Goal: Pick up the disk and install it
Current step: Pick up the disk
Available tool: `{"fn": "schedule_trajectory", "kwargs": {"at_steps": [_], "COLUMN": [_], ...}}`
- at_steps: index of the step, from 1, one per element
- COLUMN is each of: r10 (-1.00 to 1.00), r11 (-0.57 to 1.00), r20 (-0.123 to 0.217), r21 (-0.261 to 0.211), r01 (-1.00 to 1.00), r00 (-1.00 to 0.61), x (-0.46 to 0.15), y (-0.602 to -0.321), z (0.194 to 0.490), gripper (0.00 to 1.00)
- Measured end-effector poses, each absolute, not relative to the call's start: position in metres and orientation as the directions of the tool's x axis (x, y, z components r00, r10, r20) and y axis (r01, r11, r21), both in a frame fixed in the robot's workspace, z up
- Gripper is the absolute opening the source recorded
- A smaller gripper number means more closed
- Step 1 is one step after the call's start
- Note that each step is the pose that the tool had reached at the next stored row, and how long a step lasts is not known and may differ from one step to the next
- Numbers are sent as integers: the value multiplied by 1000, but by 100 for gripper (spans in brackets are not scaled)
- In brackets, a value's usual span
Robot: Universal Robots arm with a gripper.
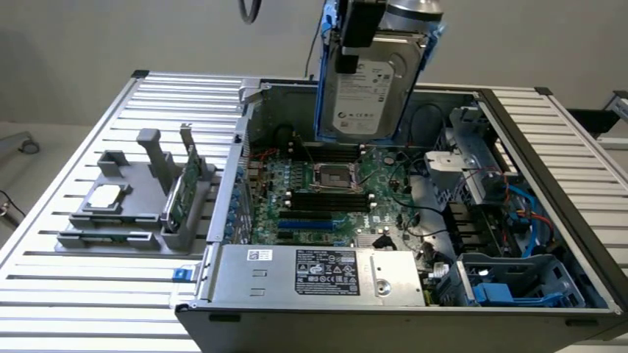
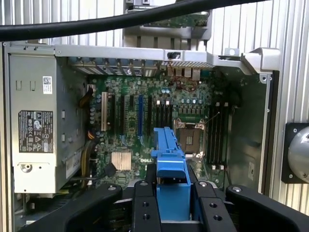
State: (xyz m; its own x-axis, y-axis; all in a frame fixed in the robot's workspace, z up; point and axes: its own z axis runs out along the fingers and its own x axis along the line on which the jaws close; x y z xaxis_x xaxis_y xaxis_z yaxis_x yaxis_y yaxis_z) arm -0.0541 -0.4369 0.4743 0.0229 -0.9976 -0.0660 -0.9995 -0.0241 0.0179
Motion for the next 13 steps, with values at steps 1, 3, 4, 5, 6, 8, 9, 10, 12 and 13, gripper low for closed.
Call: {"fn": "schedule_trajectory", "kwargs": {"at_steps": [1, 3, 4, 5, 6, 8, 9, 10, 12, 13], "r10": [-997, -997, -997, -997, -997, -997, -997, -997, -997, -997], "r11": [-24, -24, -24, -24, -24, -24, -24, -24, -24, -24], "r20": [-67, -69, -70, -71, -72, -73, -74, -75, -77, -78], "r21": [18, 18, 19, 19, 19, 20, 20, 20, 20, 20], "r01": [-1000, -1000, -1000, -1000, -1000, -1000, -1000, -1000, -1000, -1000], "r00": [23, 23, 23, 23, 23, 23, 23, 23, 23, 23], "x": [-52, -48, -46, -44, -43, -39, -37, -35, -30, -28], "y": [-439, -443, -446, -448, -450, -454, -456, -459, -462, -464], "z": [474, 474, 474, 474, 474, 474, 474, 474, 474, 474], "gripper": [32, 32, 32, 32, 32, 32, 32, 32, 32, 32]}}
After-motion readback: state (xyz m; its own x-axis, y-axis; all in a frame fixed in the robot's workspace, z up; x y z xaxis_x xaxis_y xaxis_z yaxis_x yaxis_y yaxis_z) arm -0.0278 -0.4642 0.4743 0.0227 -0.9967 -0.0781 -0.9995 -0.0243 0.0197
